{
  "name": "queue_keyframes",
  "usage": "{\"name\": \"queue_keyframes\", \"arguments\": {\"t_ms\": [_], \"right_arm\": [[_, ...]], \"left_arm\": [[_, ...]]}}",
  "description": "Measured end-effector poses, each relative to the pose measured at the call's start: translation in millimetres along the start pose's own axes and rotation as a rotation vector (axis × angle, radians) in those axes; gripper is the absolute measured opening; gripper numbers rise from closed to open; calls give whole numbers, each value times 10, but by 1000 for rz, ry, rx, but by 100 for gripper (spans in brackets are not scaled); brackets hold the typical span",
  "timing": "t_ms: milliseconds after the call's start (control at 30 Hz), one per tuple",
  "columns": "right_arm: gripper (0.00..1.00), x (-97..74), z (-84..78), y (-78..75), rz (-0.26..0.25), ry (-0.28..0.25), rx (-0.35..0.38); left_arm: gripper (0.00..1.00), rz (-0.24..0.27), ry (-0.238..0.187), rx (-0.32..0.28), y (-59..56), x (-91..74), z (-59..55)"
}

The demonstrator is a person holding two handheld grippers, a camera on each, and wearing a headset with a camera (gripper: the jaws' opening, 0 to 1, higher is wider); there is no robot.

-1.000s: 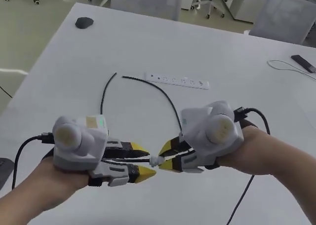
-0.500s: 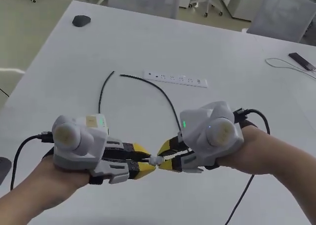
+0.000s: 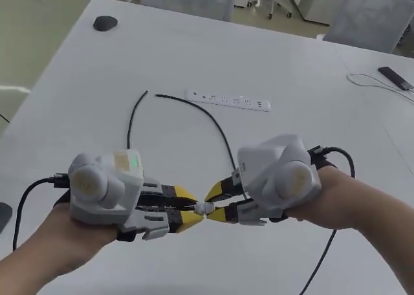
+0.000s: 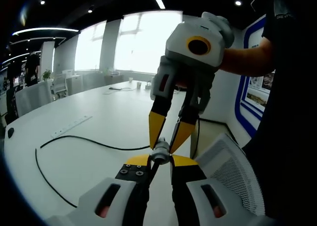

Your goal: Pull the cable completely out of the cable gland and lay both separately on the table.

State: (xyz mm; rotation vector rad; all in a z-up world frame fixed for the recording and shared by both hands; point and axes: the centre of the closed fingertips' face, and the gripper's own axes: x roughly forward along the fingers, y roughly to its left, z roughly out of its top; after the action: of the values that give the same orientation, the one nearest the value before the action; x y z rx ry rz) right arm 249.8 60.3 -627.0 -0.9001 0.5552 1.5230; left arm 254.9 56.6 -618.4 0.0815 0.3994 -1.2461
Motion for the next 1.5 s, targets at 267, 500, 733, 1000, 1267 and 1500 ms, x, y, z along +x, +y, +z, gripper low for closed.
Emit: {"name": "queue_keyframes", "arguments": {"t_ms": [267, 500, 733, 1000, 1267, 1500], "right_arm": [[11, -95, -10, -82, -10, -94, 138], [17, -261, 62, -100, 109, -307, 445], [16, -289, 46, -189, 227, -459, 639], [14, -221, 11, -156, 395, -506, 741], [10, -187, 75, -96, 492, -507, 764], [9, -167, 70, -5, 520, -504, 751]], "left_arm": [[15, -8, -13, -21, 21, -10, 68], [15, -12, 8, -1, 18, -29, 74], [15, -19, 18, 48, -27, -23, 112], [15, -15, 22, 56, -42, -9, 137], [15, -5, 32, 53, -30, -10, 126], [15, -4, 45, 48, -28, 20, 111]]}}
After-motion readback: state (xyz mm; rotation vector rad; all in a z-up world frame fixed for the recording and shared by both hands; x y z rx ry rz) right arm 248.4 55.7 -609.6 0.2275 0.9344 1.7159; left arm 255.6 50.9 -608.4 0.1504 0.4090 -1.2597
